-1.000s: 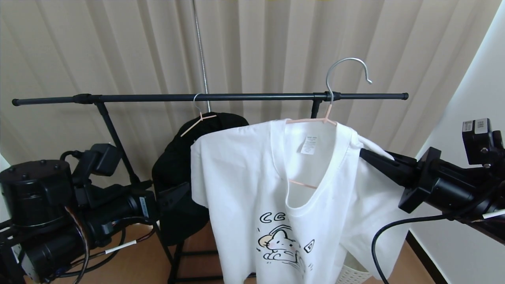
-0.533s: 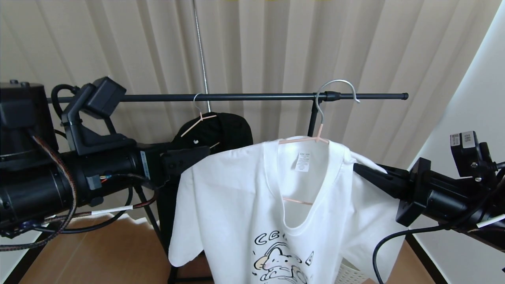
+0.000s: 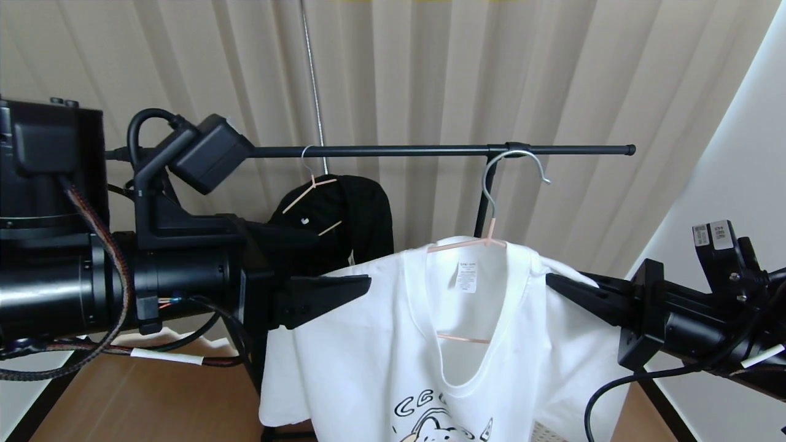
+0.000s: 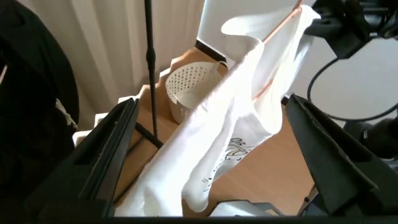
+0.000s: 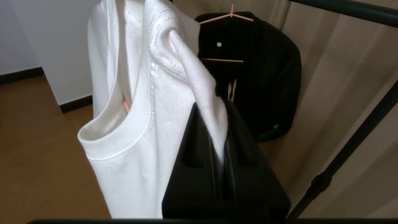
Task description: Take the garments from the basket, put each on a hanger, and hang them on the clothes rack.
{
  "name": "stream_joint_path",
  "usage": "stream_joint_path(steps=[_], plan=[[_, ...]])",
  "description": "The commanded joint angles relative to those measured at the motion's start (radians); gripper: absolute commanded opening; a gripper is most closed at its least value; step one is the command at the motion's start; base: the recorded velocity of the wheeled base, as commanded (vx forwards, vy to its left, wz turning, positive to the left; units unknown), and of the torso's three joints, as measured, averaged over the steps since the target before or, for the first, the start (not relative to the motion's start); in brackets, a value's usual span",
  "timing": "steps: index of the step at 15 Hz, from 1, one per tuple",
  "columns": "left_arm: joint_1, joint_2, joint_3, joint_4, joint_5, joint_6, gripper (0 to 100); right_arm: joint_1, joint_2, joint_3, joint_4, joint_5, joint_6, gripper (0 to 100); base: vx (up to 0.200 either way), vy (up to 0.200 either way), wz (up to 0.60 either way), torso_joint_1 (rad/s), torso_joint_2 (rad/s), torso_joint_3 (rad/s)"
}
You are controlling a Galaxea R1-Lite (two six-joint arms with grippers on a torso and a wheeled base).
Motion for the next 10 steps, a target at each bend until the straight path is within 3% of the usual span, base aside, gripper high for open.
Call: stream_joint_path(steps=[1, 3, 6, 10], plan=[[-0.054, 0.05, -0.034, 0.027, -0.004, 0.049, 100, 0.002, 0.0, 0.002, 0.0, 0.0, -0.001, 0, 0.0, 0.0, 0.0, 0.0, 0.0, 0.0], [-0.066, 0.091, -0.07, 0.038, -0.024, 0.109, 100, 0.002, -0.007, 0.005, 0.0, 0.0, -0.001, 0, 0.0, 0.0, 0.0, 0.0, 0.0, 0.0], [-0.058, 0.156, -0.205, 0.171, -0.11, 0.178, 100, 0.002, -0.017, 0.008, -0.002, 0.002, -0.001, 0, 0.0, 0.0, 0.0, 0.0, 0.0, 0.0], [-0.037, 0.222, -0.268, 0.213, -0.192, 0.285, 100, 0.006, -0.03, 0.011, -0.002, 0.002, -0.002, 0, 0.0, 0.0, 0.0, 0.0, 0.0, 0.0]])
